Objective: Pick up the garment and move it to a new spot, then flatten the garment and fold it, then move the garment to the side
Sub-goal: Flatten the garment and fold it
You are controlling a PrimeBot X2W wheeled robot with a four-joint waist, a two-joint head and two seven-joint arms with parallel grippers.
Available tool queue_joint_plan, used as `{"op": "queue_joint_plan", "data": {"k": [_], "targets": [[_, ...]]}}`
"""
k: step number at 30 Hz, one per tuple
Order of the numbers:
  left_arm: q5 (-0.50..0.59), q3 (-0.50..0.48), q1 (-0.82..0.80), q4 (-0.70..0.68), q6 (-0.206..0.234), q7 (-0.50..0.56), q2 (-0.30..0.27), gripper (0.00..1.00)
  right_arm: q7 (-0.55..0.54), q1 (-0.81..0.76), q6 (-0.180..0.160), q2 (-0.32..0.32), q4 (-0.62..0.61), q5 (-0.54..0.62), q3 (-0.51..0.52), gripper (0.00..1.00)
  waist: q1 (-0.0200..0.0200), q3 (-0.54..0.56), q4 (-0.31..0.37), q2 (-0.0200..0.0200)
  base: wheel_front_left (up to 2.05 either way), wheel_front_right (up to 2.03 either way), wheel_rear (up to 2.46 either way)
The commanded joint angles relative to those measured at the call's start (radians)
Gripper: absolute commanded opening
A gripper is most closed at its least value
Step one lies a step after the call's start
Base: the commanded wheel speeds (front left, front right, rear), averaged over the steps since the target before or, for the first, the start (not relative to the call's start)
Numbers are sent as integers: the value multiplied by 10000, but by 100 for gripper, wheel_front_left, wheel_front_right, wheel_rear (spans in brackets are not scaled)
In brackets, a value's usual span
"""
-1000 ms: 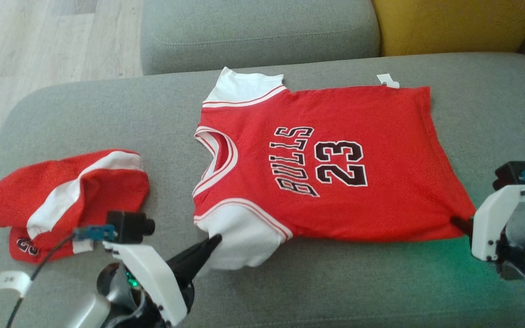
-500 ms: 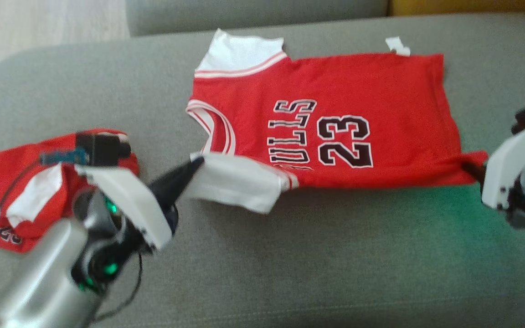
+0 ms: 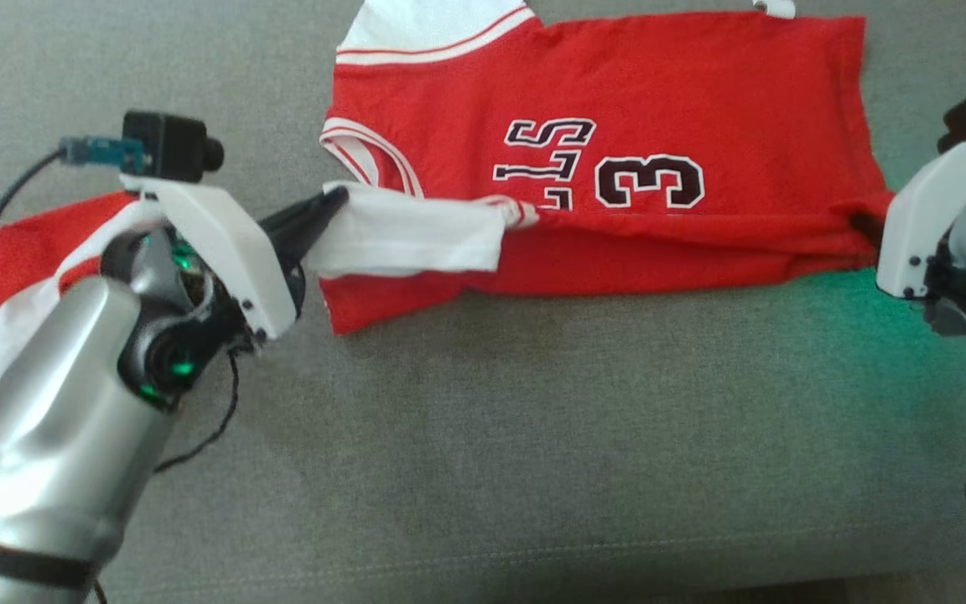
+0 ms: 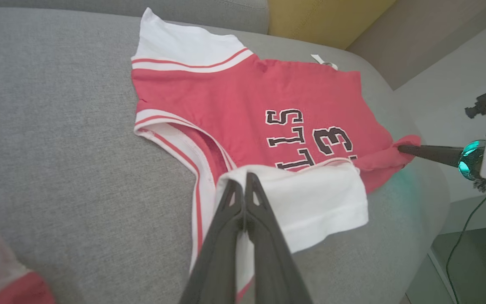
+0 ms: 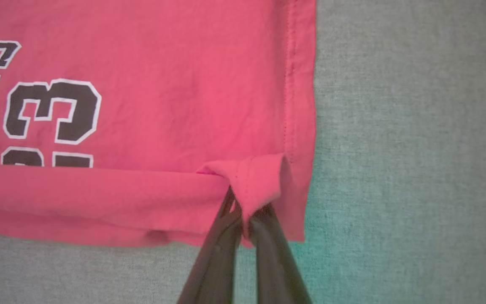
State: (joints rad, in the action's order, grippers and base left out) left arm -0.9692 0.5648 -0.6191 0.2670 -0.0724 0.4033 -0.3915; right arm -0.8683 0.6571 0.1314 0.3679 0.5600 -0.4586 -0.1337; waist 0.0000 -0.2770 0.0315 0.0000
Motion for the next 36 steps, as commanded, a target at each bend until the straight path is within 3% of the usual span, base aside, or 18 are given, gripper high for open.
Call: {"op": "queue_joint_plan", "data": {"k": [1, 2, 3, 4, 5, 14, 18, 25, 27, 30, 36], "targets": [[115, -457, -677, -157, -112, 15, -299, 0, 106, 366, -7, 47, -272, 102, -55, 0, 0, -117, 6, 0, 0, 0, 0], [134, -416, -830, 14, -162, 43, -283, 0, 177, 470, -7, 50, -180, 194, -65, 0, 0, -174, 9, 0, 0, 0, 0], [132, -396, -981, 179, -204, 58, -253, 0, 385, 585, -7, 61, -140, 334, -86, 63, 0, -216, 4, 0, 0, 0, 0], [129, -396, -1129, 361, -226, 66, -222, 53, 617, 698, -7, 57, -54, 470, -46, 100, 0, -248, -2, 0, 0, 0, 0], [181, -391, -1293, 546, -241, 35, -205, 100, 882, 821, -7, 31, 34, 581, -3, 100, 0, -281, -12, 0, 0, 0, 0], [1047, -679, -2524, 2260, -117, -1842, 212, 100, 4652, 2038, -7, -463, 1011, 1881, 687, 100, 0, -382, 11, 0, 0, 0, 0], [1351, -946, -2595, 2612, -22, -3427, 528, 100, 6425, 2097, -7, -725, 1249, 2187, 638, 100, 0, -136, 26, 0, 0, 0, 0], [1682, -1597, -1634, 2484, 652, -6245, 1153, 100, 9328, 887, -7, -1148, 532, 2129, 268, 100, 0, 653, 42, 0, 0, 0, 0], [1912, -1756, -1077, 2223, 958, -6523, 1317, 100, 9954, 282, -7, -1254, 209, 2204, 171, 100, 0, 937, 74, 0, 0, 0, 0], [2230, -2373, 322, 1310, 1414, -6641, 1993, 100, 10732, -947, -7, -1473, -495, 2578, 201, 100, 0, 1360, 75, 0, 0, 0, 0], [3721, -2691, 2331, 426, 1735, -6648, 2822, 100, 11047, -2570, -7, -2059, -1519, 3285, 667, 100, 0, 1845, 63, 0, 0, 0, 0]]}}
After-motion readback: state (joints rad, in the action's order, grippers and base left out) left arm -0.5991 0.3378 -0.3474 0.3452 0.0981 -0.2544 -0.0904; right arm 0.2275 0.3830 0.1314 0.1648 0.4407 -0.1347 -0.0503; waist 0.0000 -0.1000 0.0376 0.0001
